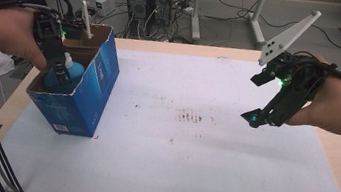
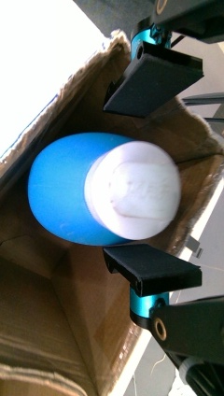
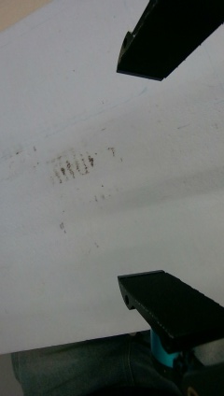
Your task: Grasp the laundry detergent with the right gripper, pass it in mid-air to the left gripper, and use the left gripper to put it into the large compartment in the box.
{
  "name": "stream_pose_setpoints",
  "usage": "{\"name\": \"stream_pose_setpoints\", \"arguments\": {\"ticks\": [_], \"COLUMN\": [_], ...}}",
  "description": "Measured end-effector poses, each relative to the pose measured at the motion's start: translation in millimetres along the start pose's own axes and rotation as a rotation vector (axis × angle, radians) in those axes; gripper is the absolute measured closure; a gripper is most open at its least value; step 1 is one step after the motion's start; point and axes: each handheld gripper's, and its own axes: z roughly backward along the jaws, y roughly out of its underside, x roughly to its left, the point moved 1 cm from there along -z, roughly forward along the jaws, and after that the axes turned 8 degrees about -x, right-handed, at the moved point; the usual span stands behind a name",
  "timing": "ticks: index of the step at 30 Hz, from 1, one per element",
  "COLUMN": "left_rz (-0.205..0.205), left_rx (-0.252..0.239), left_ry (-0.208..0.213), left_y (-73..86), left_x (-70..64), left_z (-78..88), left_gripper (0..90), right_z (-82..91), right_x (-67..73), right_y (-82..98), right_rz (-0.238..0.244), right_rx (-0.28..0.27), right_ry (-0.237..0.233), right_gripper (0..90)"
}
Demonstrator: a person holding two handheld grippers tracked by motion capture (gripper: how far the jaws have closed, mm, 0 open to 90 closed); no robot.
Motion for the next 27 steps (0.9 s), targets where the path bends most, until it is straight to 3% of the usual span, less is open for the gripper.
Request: {"name": "stream_pose_setpoints", "arguments": {"ticks": [13, 19, 21, 27], "left_rz": [-0.016, -0.046, -0.060, -0.101], "left_rx": [-0.023, -0.033, -0.040, -0.050], "left_ry": [-0.033, -0.041, -0.047, -0.043], "left_y": [-4.9, -8.3, -9.6, -14.8], "left_x": [-11.3, -20.4, -23.8, -33.5], "left_z": [25.1, 36.8, 41.1, 51.4], "left_gripper": [16.9, 14.9, 10.2, 10.2], "right_z": [2.8, 2.8, 2.7, 2.7], "right_x": [0.9, 0.9, 1.0, 0.9], "right_y": [0.0, 0.1, 0.0, 0.1], "right_rz": [0.003, 0.005, 0.003, 0.002], "right_rx": [-0.002, -0.003, -0.003, 0.002], "right_ry": [0.002, 0.000, 0.000, 0.000], "right_gripper": [0.7, 0.6, 0.6, 0.6]}}
